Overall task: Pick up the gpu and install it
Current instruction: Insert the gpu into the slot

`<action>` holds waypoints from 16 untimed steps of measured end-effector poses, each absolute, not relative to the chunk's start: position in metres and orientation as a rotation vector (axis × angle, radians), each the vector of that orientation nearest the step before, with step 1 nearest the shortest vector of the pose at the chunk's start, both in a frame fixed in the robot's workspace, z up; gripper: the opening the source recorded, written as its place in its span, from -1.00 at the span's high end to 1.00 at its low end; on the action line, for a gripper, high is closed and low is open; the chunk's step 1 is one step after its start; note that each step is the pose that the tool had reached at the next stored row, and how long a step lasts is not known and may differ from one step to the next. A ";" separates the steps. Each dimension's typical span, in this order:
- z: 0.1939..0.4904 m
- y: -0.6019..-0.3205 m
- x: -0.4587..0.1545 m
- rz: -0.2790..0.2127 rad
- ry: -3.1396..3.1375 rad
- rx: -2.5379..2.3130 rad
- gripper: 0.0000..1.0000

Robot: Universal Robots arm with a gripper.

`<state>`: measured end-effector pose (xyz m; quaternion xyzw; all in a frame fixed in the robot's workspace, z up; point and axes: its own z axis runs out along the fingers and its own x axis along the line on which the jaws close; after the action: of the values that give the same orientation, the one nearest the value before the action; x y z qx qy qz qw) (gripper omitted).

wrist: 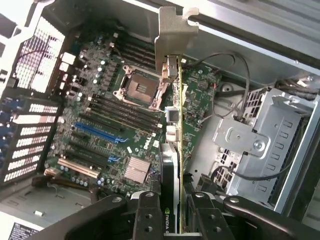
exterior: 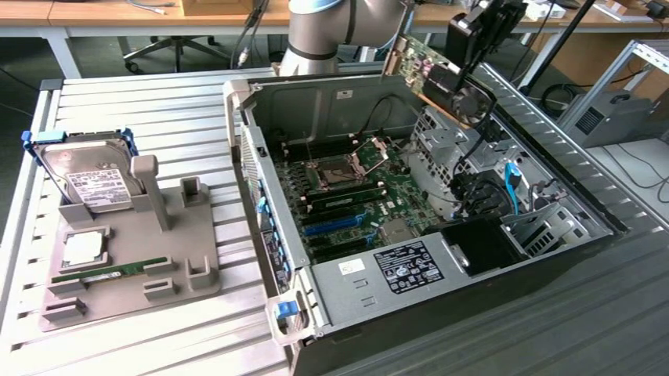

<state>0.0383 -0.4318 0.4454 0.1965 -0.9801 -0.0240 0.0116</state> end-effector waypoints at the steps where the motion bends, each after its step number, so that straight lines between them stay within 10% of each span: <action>1: 0.445 -0.432 0.038 -0.074 -3.050 0.644 0.47; 16: 0.445 -0.432 0.038 -0.068 -2.914 1.088 0.47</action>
<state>0.0383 -0.4318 0.4448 0.3496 -0.9365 -0.0218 0.0153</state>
